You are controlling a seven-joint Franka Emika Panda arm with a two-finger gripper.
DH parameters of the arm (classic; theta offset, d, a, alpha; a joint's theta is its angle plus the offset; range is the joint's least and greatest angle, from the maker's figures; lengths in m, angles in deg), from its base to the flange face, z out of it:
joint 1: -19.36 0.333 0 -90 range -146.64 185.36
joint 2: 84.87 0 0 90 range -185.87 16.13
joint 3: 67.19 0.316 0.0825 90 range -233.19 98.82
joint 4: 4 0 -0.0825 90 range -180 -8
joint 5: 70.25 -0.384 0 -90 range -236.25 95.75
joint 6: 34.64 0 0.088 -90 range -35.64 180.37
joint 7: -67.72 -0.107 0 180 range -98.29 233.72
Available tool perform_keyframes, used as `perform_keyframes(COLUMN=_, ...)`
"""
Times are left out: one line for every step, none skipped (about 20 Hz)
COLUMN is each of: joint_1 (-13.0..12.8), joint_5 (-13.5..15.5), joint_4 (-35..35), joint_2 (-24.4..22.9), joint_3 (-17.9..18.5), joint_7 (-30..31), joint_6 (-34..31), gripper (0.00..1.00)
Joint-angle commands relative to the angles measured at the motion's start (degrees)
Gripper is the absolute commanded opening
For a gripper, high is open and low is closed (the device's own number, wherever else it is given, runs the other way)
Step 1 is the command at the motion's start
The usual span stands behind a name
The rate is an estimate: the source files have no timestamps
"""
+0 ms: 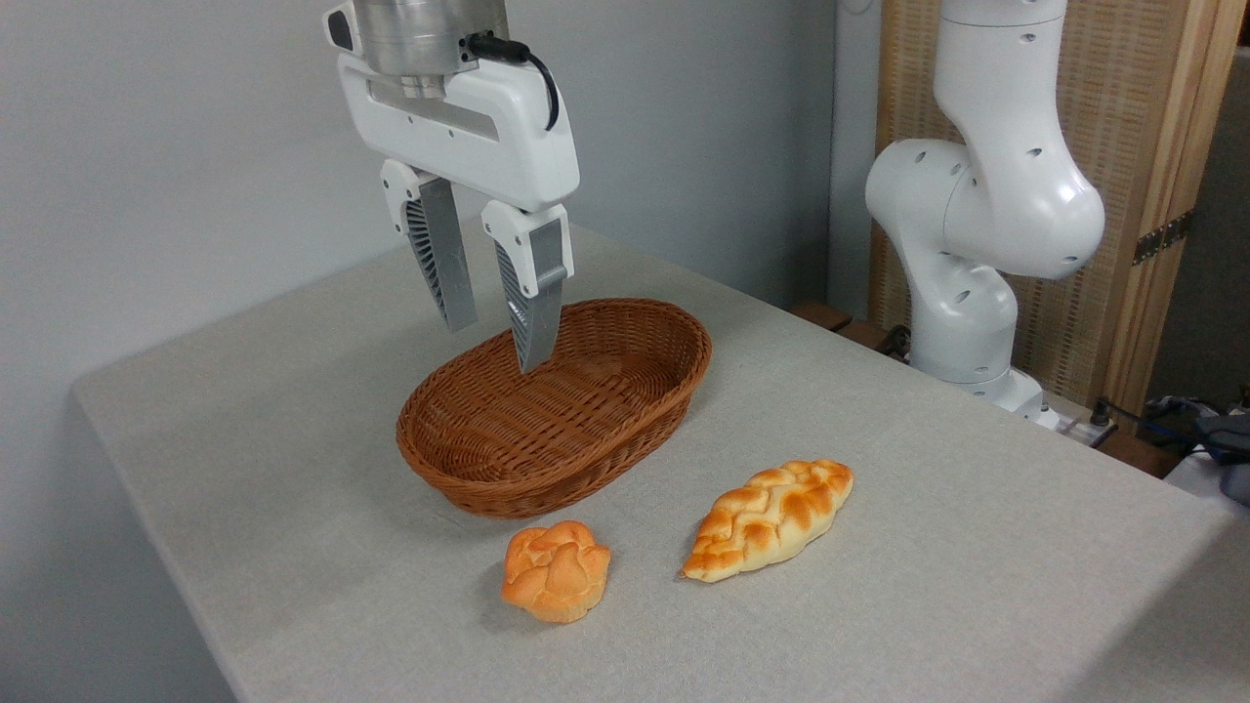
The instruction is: Put bread into the basket
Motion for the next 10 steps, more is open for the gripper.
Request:
perform_keyframes(joint_1=-0.1, joint_5=1.3, joint_4=0.3, joint_2=-0.5, joint_3=0.5, joint_7=-1.4, joint_6=-1.4, gripper=1.0)
perform_keyframes(joint_1=-0.1, joint_5=1.2, joint_4=0.3, joint_2=-0.4, joint_3=0.5, joint_7=-1.3, joint_6=-1.4, gripper=1.0)
perform_keyframes(joint_1=-0.1, joint_5=1.3, joint_4=0.3, joint_2=-0.5, joint_3=0.5, joint_7=-1.3, joint_6=-1.4, gripper=1.0)
perform_keyframes(joint_1=-0.1, joint_5=1.3, joint_4=0.2, joint_2=-0.5, joint_3=0.5, joint_7=-1.3, joint_6=-1.4, gripper=1.0)
perform_keyframes(joint_1=-0.1, joint_5=1.3, joint_4=0.3, joint_2=-0.4, joint_3=0.5, joint_7=-1.3, joint_6=-1.4, gripper=1.0)
perform_keyframes(joint_1=-0.1, joint_5=1.3, joint_4=0.2, joint_2=-0.5, joint_3=0.5, joint_7=-1.4, joint_6=-1.4, gripper=1.0)
perform_keyframes(joint_1=-0.1, joint_5=1.3, joint_4=0.2, joint_2=-0.5, joint_3=0.5, joint_7=-1.4, joint_6=-1.4, gripper=1.0)
perform_keyframes(joint_1=-0.1, joint_5=1.3, joint_4=0.2, joint_2=-0.5, joint_3=0.5, joint_7=-1.4, joint_6=-1.4, gripper=1.0)
perform_keyframes(joint_1=-0.1, joint_5=1.3, joint_4=0.2, joint_2=-0.5, joint_3=0.5, joint_7=-1.5, joint_6=-1.4, gripper=1.0)
perform_keyframes(joint_1=-0.1, joint_5=1.3, joint_4=-0.2, joint_2=-1.0, joint_3=0.5, joint_7=-1.7, joint_6=-1.4, gripper=1.0)
